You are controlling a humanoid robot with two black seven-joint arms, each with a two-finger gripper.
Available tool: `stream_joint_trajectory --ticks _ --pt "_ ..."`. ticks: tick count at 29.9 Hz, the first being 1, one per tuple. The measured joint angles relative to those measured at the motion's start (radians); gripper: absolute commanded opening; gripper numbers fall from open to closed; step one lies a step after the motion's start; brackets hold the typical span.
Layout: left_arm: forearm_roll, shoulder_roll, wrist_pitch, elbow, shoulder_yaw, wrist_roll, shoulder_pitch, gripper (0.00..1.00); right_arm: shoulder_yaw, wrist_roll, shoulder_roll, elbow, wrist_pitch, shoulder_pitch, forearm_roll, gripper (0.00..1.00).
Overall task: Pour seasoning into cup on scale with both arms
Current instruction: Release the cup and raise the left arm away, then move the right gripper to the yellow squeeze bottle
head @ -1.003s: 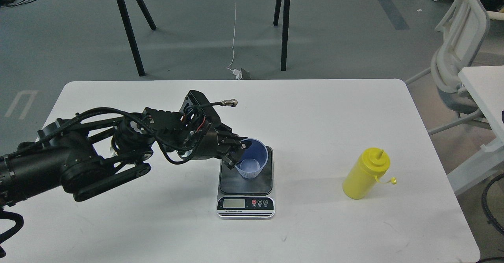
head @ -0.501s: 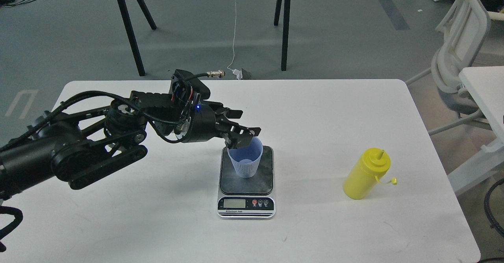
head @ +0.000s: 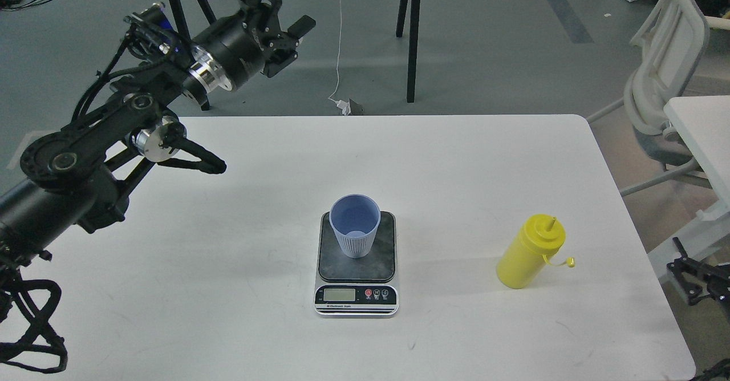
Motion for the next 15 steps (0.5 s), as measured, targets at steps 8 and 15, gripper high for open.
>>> stream_joint_trajectory --ticks 8,15 --pt "-0.444 0.0 -0.115 0.244 -0.056 0.006 0.0 1.0 -0.029 0.003 0.104 0.152 0.0 -0.157 -0.094 0.99" --pt "-0.537 0.006 -0.144 0.305 -0.057 -0.002 0.002 1.0 -0.094 0.003 0.241 0.184 0.0 -0.182 -0.259 0.99"
